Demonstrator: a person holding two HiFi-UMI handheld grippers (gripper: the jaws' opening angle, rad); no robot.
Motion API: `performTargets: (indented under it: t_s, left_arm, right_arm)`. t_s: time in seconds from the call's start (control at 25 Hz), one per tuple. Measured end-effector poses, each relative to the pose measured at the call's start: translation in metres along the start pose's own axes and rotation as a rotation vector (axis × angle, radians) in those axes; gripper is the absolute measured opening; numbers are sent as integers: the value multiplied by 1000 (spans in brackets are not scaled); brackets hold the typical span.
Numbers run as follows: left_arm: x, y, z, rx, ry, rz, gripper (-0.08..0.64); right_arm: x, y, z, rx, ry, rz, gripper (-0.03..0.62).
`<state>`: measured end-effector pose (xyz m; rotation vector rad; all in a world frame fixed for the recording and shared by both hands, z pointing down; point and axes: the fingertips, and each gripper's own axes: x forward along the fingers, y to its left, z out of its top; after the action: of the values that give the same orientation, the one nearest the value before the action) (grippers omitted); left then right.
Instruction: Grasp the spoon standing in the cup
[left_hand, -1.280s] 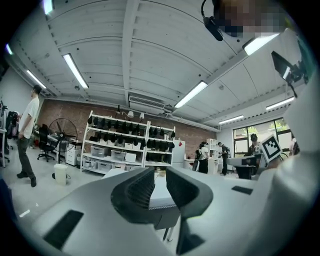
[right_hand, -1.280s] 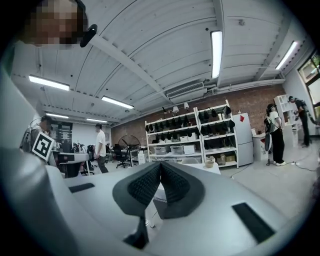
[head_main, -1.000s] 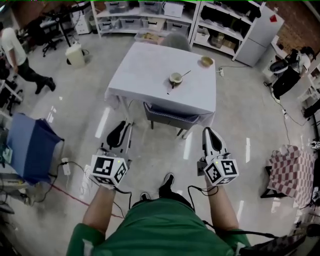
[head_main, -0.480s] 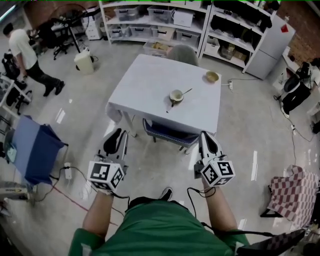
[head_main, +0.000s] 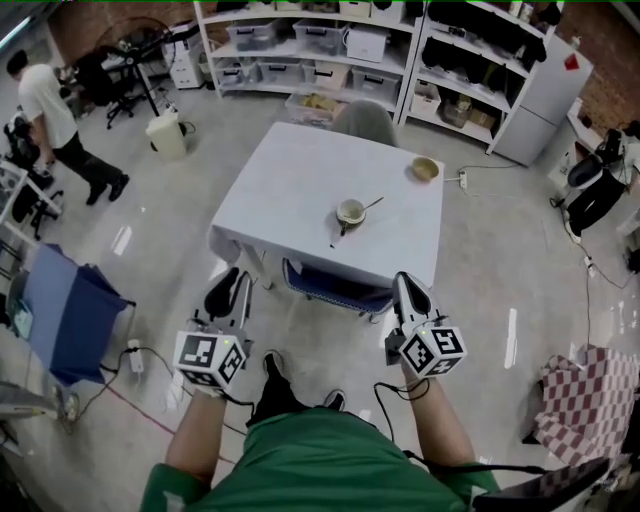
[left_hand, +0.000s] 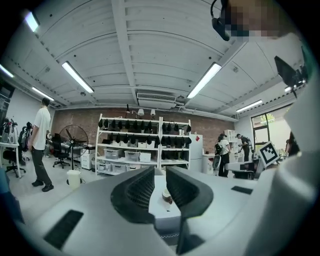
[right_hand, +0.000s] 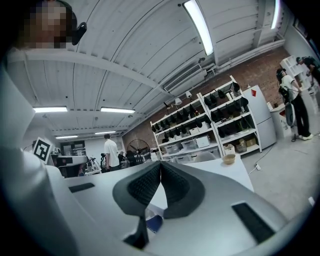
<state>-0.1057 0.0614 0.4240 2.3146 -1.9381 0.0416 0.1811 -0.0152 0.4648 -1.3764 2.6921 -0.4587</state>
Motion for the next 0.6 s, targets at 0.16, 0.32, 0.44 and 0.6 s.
performTargets:
  t_s: [0.16,0.32,0.44,0.6]
  left_arm:
    - [48,22,-11,-22,5,-70,83]
    - [107,60,-16,-21,7,-156,83]
    - [162,97,-3,-43,6,-205,83]
    - [220,139,15,-57,13,-293,83]
  right_arm:
    - [36,-10,-7,11,14,-36,23]
    - [86,-19,-17,33,22,-104,25]
    - [129,-29,-12,54,27,-169,25]
    - [184,-32,-1,90,22,-250,25]
